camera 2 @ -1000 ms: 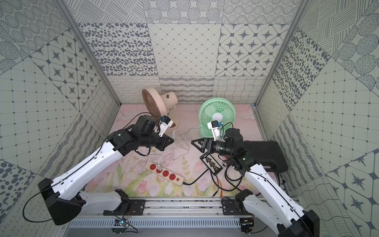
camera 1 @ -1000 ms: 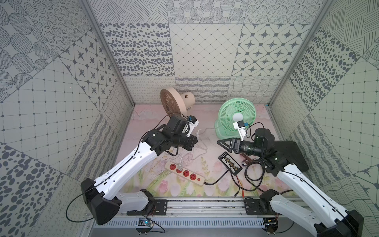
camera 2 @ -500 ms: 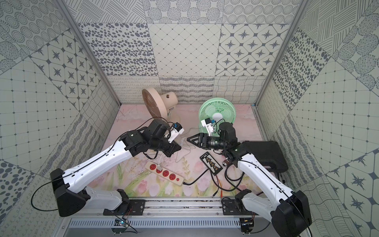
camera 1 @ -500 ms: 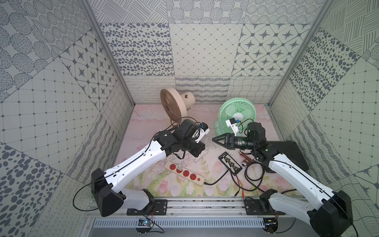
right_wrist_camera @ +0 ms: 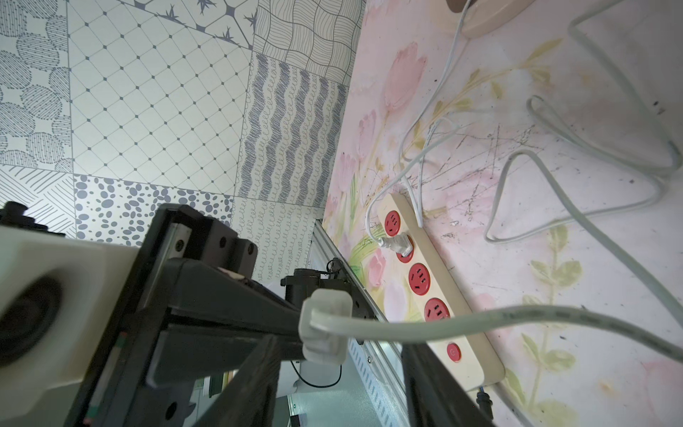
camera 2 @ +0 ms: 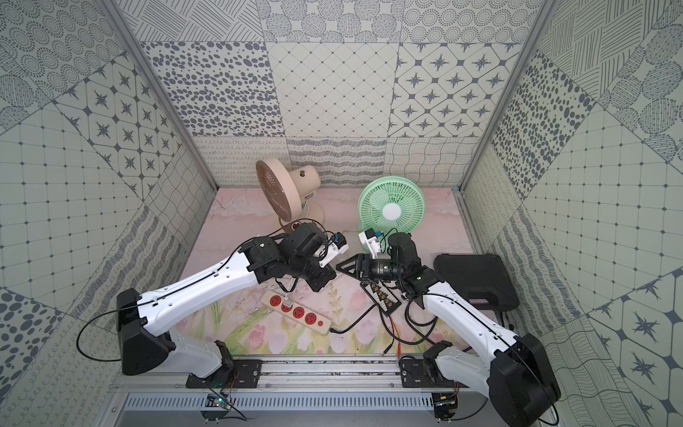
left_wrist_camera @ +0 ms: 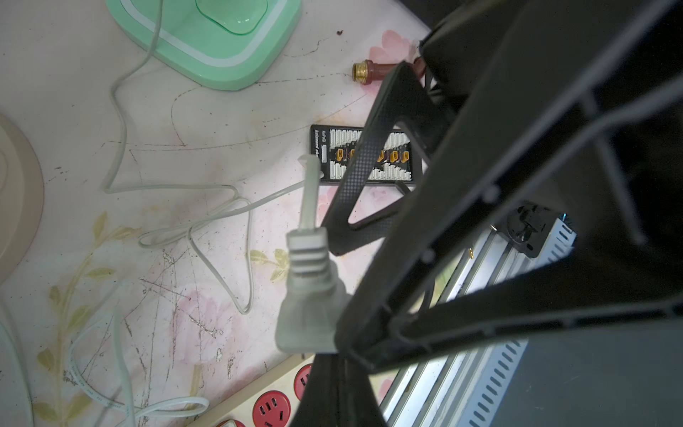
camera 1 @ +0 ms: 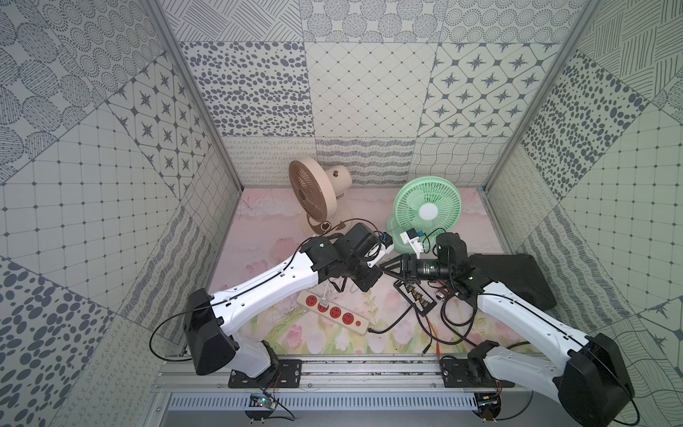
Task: Plug the desk fan into the power strip
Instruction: Pick up the plug from the center of the board.
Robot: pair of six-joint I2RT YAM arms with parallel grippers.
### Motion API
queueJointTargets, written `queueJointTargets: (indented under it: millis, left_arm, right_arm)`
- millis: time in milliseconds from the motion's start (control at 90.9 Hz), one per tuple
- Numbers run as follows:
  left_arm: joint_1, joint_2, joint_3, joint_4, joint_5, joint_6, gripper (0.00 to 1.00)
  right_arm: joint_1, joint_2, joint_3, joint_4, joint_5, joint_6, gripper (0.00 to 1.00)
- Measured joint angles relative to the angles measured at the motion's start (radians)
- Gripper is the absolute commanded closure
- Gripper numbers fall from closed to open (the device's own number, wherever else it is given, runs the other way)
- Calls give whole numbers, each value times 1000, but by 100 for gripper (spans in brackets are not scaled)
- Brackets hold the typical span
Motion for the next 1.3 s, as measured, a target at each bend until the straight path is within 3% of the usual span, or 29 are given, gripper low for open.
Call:
queueJointTargets:
  millis: [1023, 1299]
  left_arm:
    - [-21, 23, 8, -36, -12, 34, 100]
    - [-22, 23, 8, -39, -12, 37, 100]
  right_arm:
    - [10, 48, 6, 2, -14, -43, 64]
    - [13, 71, 55, -45, -22, -75, 79]
